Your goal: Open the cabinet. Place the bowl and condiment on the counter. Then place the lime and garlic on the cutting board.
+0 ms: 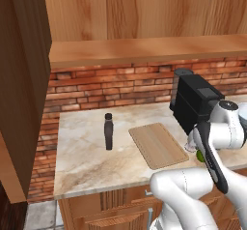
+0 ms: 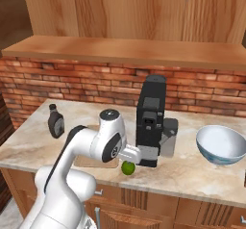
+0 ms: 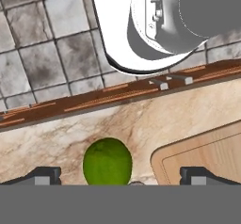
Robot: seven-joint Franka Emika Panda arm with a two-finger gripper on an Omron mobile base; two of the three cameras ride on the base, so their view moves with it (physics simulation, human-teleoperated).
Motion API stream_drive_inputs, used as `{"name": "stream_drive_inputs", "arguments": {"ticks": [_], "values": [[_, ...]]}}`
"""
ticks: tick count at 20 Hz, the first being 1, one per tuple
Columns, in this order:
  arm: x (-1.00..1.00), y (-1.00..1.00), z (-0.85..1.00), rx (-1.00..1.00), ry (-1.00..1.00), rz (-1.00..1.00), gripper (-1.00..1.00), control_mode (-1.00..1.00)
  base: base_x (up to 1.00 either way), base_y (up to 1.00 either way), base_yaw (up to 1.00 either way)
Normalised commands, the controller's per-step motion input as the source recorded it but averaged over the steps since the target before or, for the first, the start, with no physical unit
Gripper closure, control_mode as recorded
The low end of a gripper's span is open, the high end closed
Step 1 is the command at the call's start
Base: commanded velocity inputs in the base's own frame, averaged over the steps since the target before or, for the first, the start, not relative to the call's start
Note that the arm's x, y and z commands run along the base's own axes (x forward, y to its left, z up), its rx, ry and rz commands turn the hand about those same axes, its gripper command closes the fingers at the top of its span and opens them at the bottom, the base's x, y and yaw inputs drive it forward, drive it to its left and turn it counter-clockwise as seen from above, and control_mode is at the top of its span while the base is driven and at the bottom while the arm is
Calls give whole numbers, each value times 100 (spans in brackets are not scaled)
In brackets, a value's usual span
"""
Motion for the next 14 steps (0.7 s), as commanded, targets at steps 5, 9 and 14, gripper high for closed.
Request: {"name": "stream_drive_inputs", "arguments": {"ticks": [5,9,14], "values": [[6,-10,-8,0,0,0,-100,-100,0,0,0],[16,-4,-11,0,0,0,-100,-100,0,0,0],[6,-9,-7,0,0,0,-100,-100,0,0,0]]}}
